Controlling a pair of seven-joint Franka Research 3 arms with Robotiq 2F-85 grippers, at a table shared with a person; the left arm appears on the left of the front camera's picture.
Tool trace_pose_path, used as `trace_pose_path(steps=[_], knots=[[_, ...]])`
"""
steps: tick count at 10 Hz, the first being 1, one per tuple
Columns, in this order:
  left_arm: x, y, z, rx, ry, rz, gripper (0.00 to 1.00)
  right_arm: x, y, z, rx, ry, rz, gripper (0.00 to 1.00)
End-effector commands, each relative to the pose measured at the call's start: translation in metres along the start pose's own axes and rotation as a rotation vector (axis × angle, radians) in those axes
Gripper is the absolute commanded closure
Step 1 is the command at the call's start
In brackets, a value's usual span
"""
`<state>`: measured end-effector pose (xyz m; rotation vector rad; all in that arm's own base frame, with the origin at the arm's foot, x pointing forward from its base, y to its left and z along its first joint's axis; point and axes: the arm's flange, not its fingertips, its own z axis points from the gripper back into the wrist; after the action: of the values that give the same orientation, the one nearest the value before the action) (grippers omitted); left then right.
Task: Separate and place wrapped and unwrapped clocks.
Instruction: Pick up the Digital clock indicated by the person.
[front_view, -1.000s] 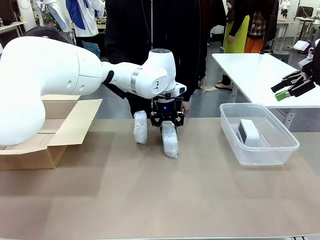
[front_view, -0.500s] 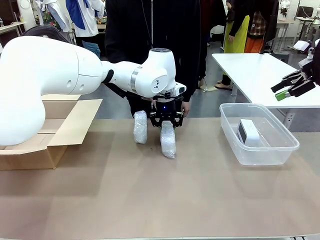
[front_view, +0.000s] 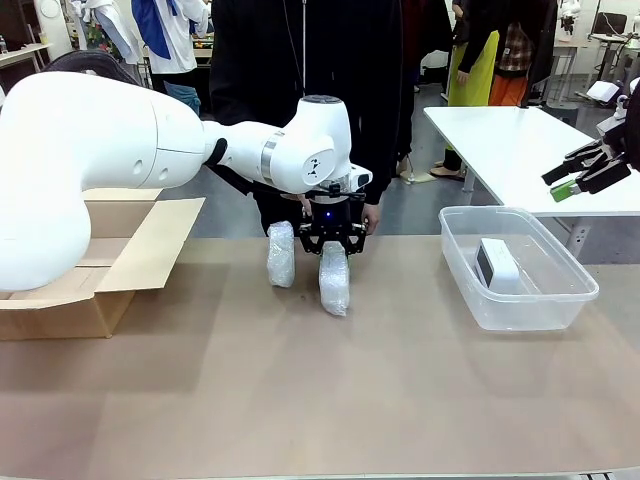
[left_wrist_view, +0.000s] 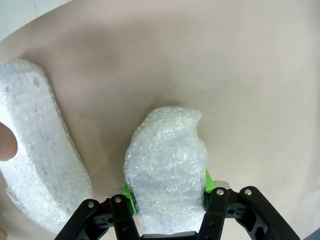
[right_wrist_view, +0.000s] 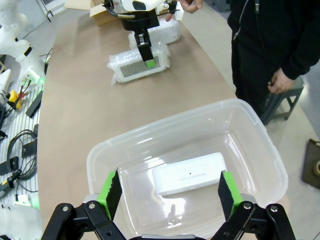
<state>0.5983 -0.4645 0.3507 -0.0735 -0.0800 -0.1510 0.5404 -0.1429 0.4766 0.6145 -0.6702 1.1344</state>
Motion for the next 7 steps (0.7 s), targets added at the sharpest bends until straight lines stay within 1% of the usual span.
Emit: trace_pose_path(steps=[1,2,3,4,5,7], knots=[[0.012,-0.005,0.010,0.006,-0.006,-0.031,0.85,0.001,0.001,-0.002,-0.010,0.005,-0.007,0.00],[0.012,-0.006,0.013,0.006,-0.010,-0.035,0.66,0.001,0.001,-0.002,-0.010,0.005,-0.007,0.00],[0.012,-0.007,0.015,0.004,-0.015,-0.039,1.00,0.001,0.001,-0.002,-0.010,0.005,-0.007,0.00],[0.012,-0.007,0.018,0.002,-0.018,-0.042,0.86,0.001,0.001,-0.002,-0.010,0.005,-0.007,0.00],[0.011,-0.008,0.026,0.000,-0.019,-0.046,1.00,0.001,0.001,-0.002,-0.010,0.005,-0.007,0.00],[0.008,-0.008,0.056,0.000,-0.034,-0.093,1.00,0.001,0.001,-0.002,-0.010,0.005,-0.007,0.00]])
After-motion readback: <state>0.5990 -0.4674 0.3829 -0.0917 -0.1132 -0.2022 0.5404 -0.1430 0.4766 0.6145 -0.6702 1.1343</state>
